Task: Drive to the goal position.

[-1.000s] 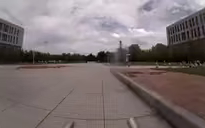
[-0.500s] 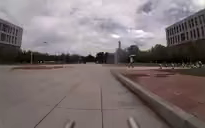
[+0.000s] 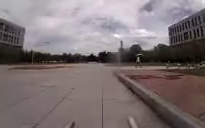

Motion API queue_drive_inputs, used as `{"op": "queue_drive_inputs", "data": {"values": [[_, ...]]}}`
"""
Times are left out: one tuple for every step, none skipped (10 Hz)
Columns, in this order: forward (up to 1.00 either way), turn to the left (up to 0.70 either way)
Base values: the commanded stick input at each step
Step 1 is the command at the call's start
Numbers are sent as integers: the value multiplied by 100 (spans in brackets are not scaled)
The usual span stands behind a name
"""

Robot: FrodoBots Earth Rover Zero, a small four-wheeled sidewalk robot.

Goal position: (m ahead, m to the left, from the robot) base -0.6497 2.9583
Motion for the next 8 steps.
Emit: {"op": "queue_drive_inputs", "data": {"values": [[100, 0], [100, 0], [100, 0], [100, 0], [100, 0], [100, 0], [100, 0], [100, 0]]}}
